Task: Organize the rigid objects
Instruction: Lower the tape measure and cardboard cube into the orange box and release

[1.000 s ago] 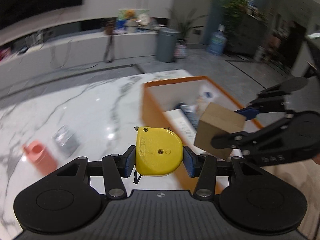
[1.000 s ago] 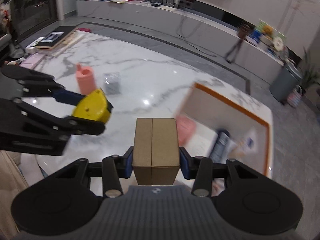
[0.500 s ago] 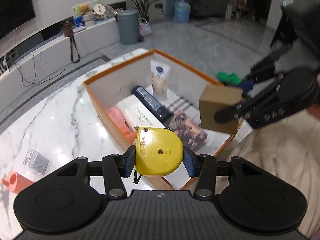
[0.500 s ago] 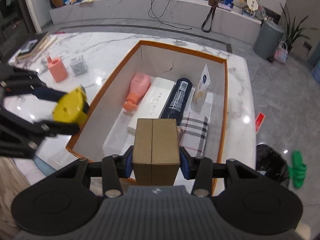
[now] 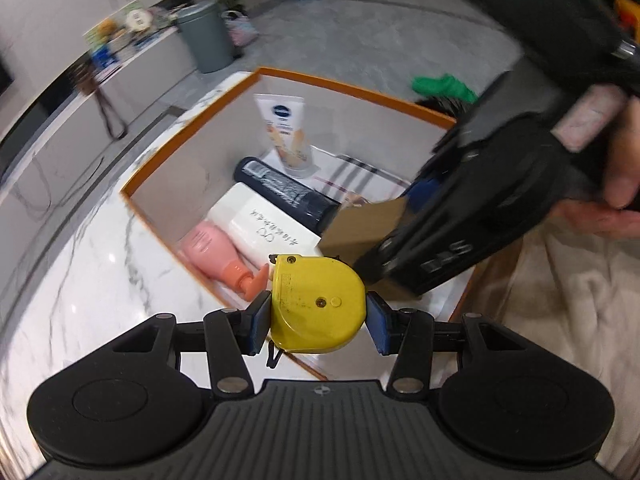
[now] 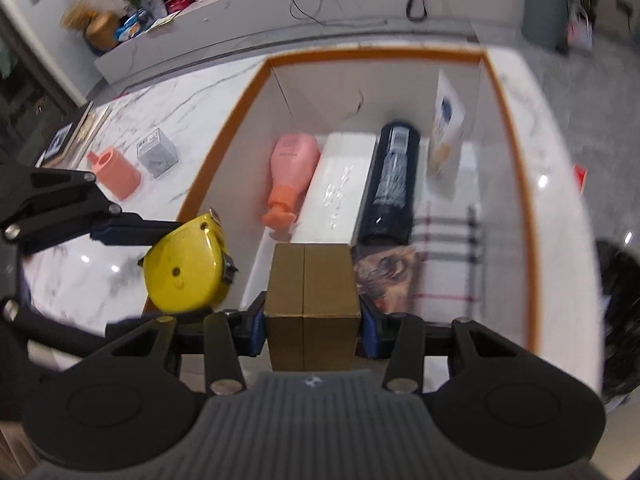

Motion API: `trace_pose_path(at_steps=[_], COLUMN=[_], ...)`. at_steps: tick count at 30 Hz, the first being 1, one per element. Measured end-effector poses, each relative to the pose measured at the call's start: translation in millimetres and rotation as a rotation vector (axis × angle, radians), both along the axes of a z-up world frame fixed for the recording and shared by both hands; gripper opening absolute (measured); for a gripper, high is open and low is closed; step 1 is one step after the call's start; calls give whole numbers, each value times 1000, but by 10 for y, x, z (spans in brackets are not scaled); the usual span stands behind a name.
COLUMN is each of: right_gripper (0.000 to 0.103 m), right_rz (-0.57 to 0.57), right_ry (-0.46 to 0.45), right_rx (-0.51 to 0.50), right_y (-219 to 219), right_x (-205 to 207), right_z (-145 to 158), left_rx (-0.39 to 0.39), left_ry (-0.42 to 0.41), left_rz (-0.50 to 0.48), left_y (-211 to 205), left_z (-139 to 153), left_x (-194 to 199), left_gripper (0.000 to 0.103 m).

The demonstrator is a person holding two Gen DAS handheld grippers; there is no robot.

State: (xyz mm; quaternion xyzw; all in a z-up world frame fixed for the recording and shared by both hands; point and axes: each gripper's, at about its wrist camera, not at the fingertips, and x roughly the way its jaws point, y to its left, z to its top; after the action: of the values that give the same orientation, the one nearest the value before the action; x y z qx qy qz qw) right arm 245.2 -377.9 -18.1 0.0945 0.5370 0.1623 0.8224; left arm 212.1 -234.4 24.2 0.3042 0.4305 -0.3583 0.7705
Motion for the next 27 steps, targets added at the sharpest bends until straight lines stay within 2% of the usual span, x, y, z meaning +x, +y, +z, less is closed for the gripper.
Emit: trace_pose_path(at_steps=[7,14,20,27], right_gripper=[45,47,47,47], right_rz=[-75,-79,-109,-74], right_ry=[69,64,49,10], right_rx=[94,126,187,179], right_y=[-41,-104,-217,-159], right_x=[110,53,-24,-43], right_z=[-212,-273,-260,-229], left_rx=[169,297,381,448], left_ry=[-17,46,119,197], left_rz=[-171,-264,-305,-274], left_y=[-229,-385,-476,-513], left_z=[-192,-360,-443,-575], left_x=[57,198,343,446], left_gripper=[56,56,56,57])
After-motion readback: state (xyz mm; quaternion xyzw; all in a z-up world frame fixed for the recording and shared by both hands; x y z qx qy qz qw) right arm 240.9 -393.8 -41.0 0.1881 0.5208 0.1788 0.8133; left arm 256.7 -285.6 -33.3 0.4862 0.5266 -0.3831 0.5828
